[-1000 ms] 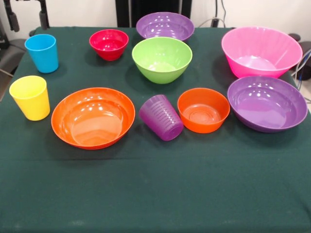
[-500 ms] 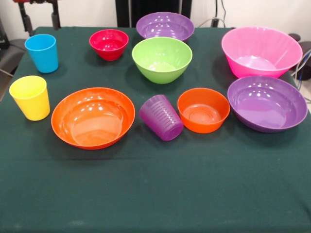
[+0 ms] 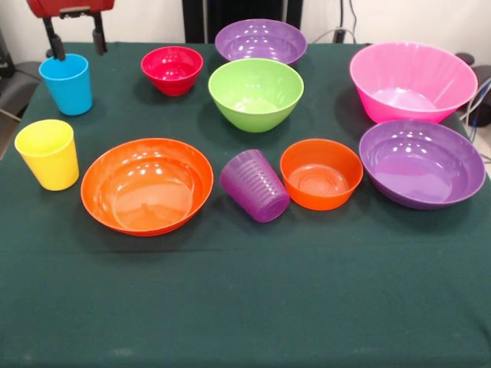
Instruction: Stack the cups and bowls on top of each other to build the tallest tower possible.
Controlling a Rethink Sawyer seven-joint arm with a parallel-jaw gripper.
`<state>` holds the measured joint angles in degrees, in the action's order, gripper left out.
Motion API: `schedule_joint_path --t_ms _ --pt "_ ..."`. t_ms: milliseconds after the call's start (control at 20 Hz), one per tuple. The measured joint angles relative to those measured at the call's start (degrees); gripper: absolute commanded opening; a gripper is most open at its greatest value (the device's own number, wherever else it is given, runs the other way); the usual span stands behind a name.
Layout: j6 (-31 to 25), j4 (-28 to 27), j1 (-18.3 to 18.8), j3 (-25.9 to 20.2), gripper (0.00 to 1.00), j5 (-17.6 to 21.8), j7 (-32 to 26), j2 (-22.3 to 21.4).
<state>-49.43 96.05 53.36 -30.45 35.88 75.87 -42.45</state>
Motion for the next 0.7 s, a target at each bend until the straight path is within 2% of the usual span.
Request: schedule_joint_path --t_ms 700 --pt "3.3 -0.4 0.3 0.0 1.0 2.5 0.0 7.7"
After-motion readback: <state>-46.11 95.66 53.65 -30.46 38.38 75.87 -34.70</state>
